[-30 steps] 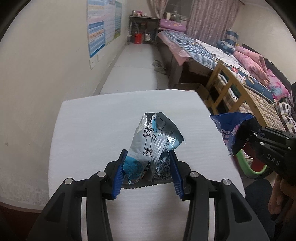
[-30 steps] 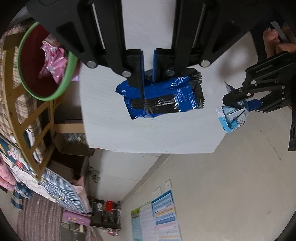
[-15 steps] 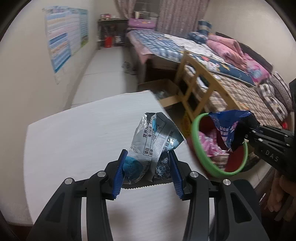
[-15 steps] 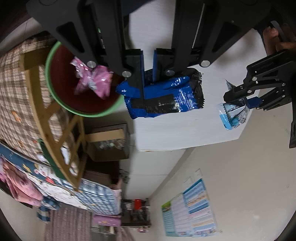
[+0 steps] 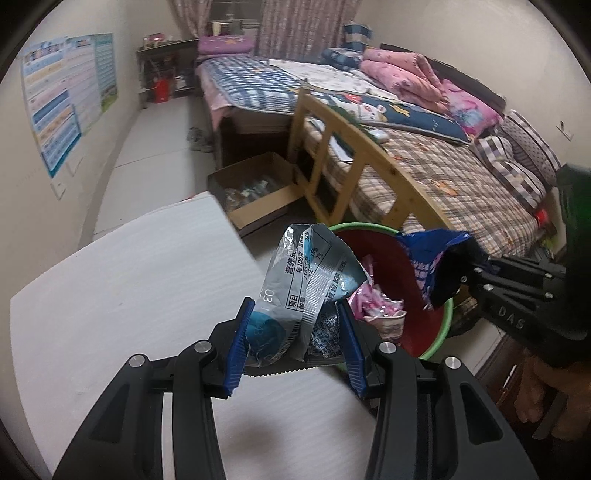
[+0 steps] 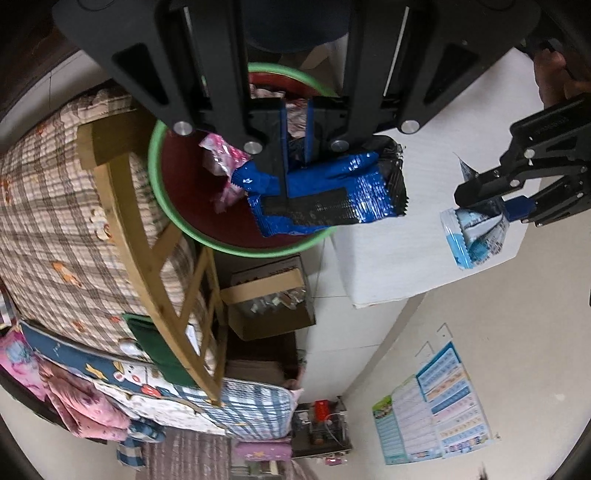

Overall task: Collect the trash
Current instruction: 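Carry the wrapper and blue bag over the green bin and open both tools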

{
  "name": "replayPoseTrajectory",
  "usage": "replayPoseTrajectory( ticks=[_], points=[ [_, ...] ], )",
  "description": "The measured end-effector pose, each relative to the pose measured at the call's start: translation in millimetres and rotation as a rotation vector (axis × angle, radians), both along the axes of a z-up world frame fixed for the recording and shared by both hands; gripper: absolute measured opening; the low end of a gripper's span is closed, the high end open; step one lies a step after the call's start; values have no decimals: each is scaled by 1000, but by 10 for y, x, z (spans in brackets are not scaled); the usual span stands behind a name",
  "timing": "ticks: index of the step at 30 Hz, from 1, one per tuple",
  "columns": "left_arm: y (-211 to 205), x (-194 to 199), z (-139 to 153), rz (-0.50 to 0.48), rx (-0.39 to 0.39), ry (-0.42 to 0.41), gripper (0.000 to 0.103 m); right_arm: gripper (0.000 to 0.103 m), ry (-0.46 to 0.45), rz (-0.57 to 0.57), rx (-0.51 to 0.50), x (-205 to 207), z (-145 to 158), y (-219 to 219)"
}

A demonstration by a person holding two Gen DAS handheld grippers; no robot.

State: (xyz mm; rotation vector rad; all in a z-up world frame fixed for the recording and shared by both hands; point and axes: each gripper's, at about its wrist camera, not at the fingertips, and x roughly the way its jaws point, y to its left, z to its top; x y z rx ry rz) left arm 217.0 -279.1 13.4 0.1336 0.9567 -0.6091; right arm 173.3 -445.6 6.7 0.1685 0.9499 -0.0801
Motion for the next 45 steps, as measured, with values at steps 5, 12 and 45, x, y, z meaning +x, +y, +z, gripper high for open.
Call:
replayPoseTrajectory(
  ticks=[5,12,45],
  points=[
    [-252,15,-17,-38,-5,11,42,7,12,-29,2,-51,-78,-192],
    [-520,32,-90,-80,-2,33,42,7,20,-63,23,-96,-175,-436],
    [-1044,87,-507,-146,59,92,43,7,62,-91,87,-68,-583,-710]
  ],
)
